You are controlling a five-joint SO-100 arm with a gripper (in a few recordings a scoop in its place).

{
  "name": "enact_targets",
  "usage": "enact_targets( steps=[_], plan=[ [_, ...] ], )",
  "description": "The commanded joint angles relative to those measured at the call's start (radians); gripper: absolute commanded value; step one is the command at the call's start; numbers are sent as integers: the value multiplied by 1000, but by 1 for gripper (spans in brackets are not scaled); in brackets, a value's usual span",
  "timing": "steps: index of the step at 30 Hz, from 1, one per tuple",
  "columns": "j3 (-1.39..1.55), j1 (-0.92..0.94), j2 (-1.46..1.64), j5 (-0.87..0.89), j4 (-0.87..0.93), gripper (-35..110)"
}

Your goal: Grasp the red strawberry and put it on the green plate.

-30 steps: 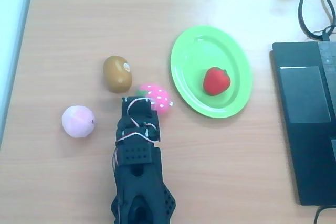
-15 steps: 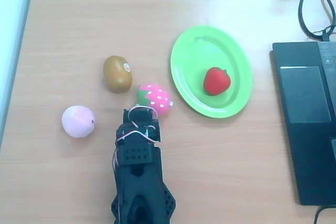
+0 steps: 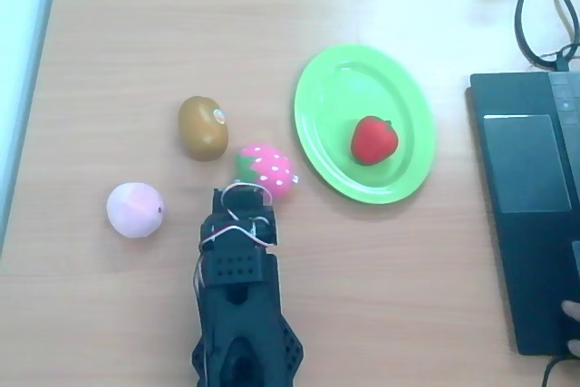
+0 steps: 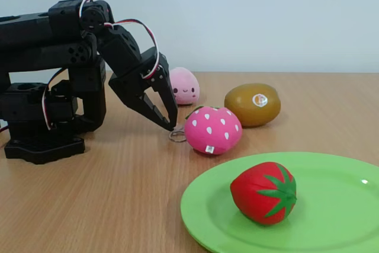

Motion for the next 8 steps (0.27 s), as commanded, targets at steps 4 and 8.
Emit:
enact_targets(
  steps=[4,8],
  plan=[
    [0,-17,23,2,14,-8],
    [0,-17,23,2,14,-8]
  ],
)
